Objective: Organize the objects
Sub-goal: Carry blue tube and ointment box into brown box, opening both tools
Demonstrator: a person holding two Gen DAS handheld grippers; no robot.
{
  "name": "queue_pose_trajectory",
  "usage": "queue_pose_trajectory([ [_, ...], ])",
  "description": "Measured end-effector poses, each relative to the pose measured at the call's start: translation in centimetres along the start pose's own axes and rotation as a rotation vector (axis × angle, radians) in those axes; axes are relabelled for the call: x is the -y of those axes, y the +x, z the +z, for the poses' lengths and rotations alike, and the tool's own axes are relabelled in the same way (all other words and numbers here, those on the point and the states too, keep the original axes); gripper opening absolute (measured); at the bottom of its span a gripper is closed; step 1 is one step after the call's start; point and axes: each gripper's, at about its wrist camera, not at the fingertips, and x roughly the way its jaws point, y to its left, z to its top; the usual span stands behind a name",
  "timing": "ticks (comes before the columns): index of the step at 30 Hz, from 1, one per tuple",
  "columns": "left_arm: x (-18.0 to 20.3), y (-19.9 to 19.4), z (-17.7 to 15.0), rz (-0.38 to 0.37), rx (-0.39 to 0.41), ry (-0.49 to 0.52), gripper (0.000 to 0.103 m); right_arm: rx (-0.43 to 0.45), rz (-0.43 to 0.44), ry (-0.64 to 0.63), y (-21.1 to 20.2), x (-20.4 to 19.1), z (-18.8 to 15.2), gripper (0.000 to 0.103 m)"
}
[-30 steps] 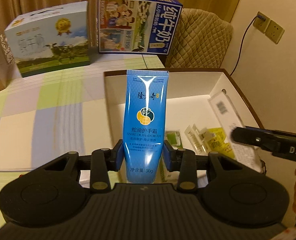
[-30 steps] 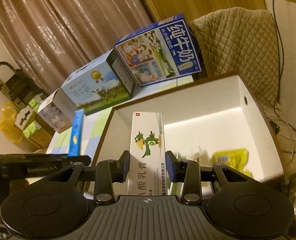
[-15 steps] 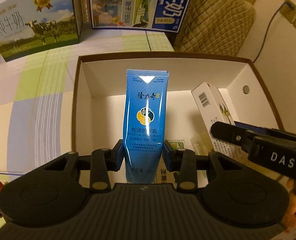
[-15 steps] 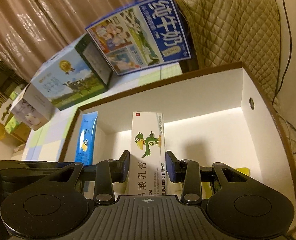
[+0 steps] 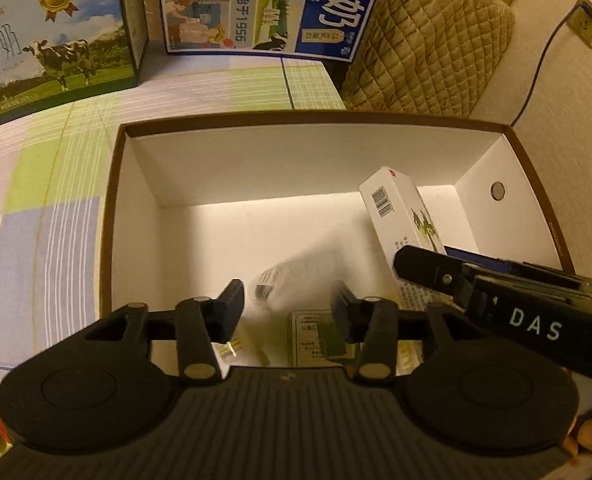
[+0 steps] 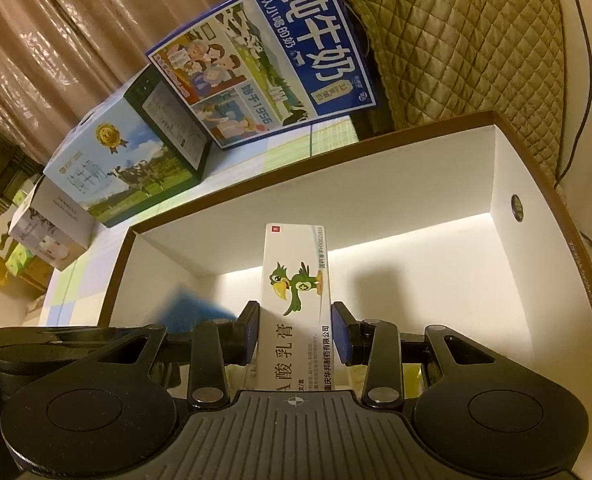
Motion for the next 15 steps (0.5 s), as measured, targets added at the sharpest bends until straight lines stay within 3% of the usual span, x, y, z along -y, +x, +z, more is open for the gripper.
queue_pose_trajectory([
  [3, -0.1, -0.4, 0.1, 0.011, 0.013, 0.019, 0.050, 0.009, 0.007, 0.024, 0.1, 0.2, 0.4, 0.037],
  [8, -0.3, -1.8, -0.1, 0.011, 0.042, 0.040, 0.060, 0.038, 0.013, 0.004, -0.9, -0.2, 0.5, 0.052],
  [15, -0.8, -3.9, -1.3, -0.005, 0.063, 0.056, 0.066, 0.030, -0.017, -0.060, -2.7, -0.7, -0.8, 0.056],
])
